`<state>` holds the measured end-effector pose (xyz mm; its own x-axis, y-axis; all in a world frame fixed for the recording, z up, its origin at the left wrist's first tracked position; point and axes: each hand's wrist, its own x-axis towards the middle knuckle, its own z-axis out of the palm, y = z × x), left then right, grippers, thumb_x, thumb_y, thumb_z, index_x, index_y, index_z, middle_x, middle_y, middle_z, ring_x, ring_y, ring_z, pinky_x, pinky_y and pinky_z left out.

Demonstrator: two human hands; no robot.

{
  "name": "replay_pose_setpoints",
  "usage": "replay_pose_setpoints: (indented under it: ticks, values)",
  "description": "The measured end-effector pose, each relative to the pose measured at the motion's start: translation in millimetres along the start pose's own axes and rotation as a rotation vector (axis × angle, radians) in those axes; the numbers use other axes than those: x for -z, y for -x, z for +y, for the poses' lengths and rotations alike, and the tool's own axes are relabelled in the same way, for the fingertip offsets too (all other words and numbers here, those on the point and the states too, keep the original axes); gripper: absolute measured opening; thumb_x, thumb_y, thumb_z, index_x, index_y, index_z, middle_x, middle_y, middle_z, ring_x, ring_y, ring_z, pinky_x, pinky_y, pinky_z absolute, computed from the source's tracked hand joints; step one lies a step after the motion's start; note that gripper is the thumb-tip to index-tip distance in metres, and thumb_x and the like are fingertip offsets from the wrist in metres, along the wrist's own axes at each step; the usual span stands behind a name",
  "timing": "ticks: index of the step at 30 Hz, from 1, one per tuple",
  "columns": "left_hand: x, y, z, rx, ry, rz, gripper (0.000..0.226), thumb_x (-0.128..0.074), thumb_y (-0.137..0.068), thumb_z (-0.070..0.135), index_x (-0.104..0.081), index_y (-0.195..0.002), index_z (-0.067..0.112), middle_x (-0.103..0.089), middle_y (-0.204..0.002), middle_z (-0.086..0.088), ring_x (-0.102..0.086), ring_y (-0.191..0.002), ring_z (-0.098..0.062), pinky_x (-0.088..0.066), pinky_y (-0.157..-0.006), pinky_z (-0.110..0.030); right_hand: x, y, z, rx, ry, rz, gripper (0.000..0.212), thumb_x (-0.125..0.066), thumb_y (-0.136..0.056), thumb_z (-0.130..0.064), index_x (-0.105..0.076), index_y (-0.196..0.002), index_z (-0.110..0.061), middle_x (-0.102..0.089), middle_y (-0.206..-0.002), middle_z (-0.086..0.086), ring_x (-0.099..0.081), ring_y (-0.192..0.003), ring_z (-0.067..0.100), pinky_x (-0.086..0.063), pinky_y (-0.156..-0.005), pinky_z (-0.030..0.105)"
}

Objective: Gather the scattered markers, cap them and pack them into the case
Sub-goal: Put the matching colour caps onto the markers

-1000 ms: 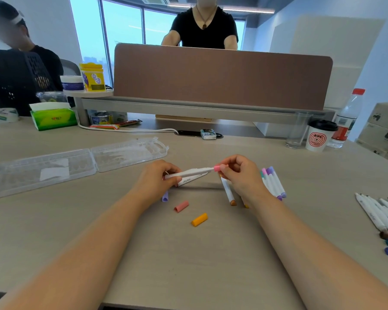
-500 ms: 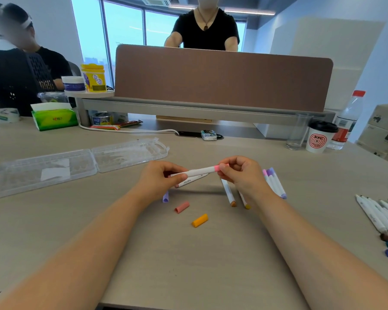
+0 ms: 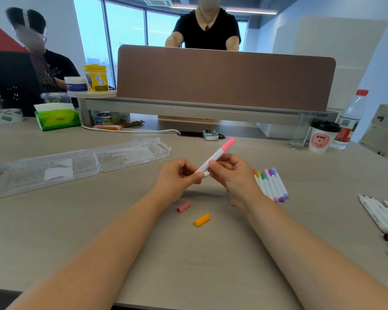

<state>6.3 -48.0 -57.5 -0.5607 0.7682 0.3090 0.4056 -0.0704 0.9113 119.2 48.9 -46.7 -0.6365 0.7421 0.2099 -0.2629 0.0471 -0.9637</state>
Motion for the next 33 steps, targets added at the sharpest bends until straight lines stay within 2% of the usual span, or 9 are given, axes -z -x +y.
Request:
replay_pose_setpoints:
  ticks: [3, 6, 10, 14, 16, 19, 22, 28, 33]
  values:
    - [3.2, -0.7, 0.4, -0.031, -0.043, -0.052, 0.014, -0.064, -0.084, 0.005, -0.064, -0.077, 0.017, -0.066, -0.073, 0.008, -0.062, -0.062, 0.007, -0.049, -0.066, -0.011, -0.4, 0.2, 1.0, 0.032, 0.088, -0.013, 0.014, -0.059, -0.089, -0.009, -0.059, -0.091, -0.023, -0.069, -0.089, -0.001, -0.067, -0.080, 0.010, -0.056, -0.069, 0.017]
    - [9.1, -4.1, -2.0, -0.033, -0.170, -0.034, 0.017, -0.055, -0.091, 0.005, -0.068, -0.097, 0.012, -0.064, -0.081, 0.008, -0.059, -0.066, 0.011, -0.046, -0.064, -0.002, 3.2, -2.6, 1.3, 0.024, 0.180, 0.013, 0.014, -0.055, -0.093, -0.013, -0.059, -0.105, -0.018, -0.069, -0.096, 0.001, -0.067, -0.088, 0.011, -0.055, -0.073, 0.020]
    - [25.3, -14.2, -13.4, 0.043, -0.446, 0.130, 0.035, -0.041, -0.094, -0.003, -0.063, -0.116, 0.011, -0.063, -0.114, -0.002, -0.058, -0.103, -0.011, -0.042, -0.092, -0.019, 8.1, -8.2, -0.1, -0.040, 0.350, 0.058, 0.039, -0.052, -0.094, -0.012, -0.040, -0.130, -0.019, -0.065, -0.098, 0.004, -0.063, -0.076, 0.008, -0.052, -0.067, 0.019]
    - [38.4, -20.3, -26.9, 0.102, -0.773, -0.074, 0.059, -0.046, -0.084, -0.012, -0.049, -0.134, 0.019, -0.044, -0.142, -0.002, -0.043, -0.126, -0.021, -0.035, -0.104, -0.030, 13.1, -11.9, 7.5, -0.040, 0.777, -0.004, 0.031, -0.052, -0.094, -0.014, -0.041, -0.121, -0.025, -0.059, -0.078, 0.003, -0.055, -0.065, 0.011, -0.048, -0.058, 0.021]
    - [36.9, -21.9, -28.5, 0.115, -0.788, -0.126, 0.056, -0.048, -0.085, -0.008, -0.050, -0.133, 0.020, -0.045, -0.142, -0.003, -0.044, -0.126, -0.022, -0.036, -0.103, -0.031, 14.3, -12.9, 10.3, -0.002, 0.941, -0.041, 0.022, -0.051, -0.093, -0.015, -0.050, -0.114, -0.023, -0.059, -0.082, 0.002, -0.051, -0.066, 0.010, -0.042, -0.056, 0.020]
    - [34.6, -23.3, -28.9, 0.140, -0.744, -0.113, 0.045, -0.041, -0.091, -0.003, -0.056, -0.128, 0.018, -0.052, -0.134, -0.005, -0.049, -0.119, -0.021, -0.037, -0.098, -0.026, 14.2, -13.4, 10.2, 0.008, 1.145, -0.080, 0.022, -0.051, -0.092, -0.019, -0.060, -0.112, -0.022, -0.061, -0.112, 0.004, -0.056, -0.093, 0.017, -0.043, -0.074, 0.023]
    - [40.0, -22.2, -29.6, 0.158, -0.662, -0.070, 0.036, -0.043, -0.092, 0.002, -0.063, -0.119, 0.016, -0.061, -0.123, -0.001, -0.053, -0.110, -0.016, -0.038, -0.091, -0.021, 14.1, -14.6, 10.5, -0.007, 1.297, -0.115, 0.027, -0.050, -0.094, -0.025, -0.061, -0.118, -0.025, -0.060, -0.119, 0.002, -0.055, -0.105, 0.018, -0.042, -0.083, 0.025]
    - [48.3, -20.1, -26.4, 0.197, -0.611, -0.074, 0.020, -0.067, -0.083, 0.019, -0.072, -0.103, 0.019, -0.068, -0.100, 0.003, -0.056, -0.083, -0.007, -0.042, -0.072, -0.017, 18.5, -16.4, 13.8, -0.031, 1.389, -0.166, 0.029, -0.049, -0.095, -0.029, -0.062, -0.119, -0.024, -0.063, -0.116, 0.001, -0.055, -0.105, 0.017, -0.043, -0.086, 0.026]
    - [52.8, -19.6, -21.4, 0.325, -0.519, -0.084, 0.018, -0.077, -0.074, 0.021, -0.071, -0.091, 0.016, -0.070, -0.086, 0.000, -0.063, -0.075, -0.010, -0.050, -0.070, -0.020, 20.4, -17.6, 12.8, -0.013, 1.438, -0.187, 0.028, -0.051, -0.094, -0.030, -0.065, -0.117, -0.023, -0.064, -0.114, 0.000, -0.058, -0.098, 0.015, -0.044, -0.083, 0.025]
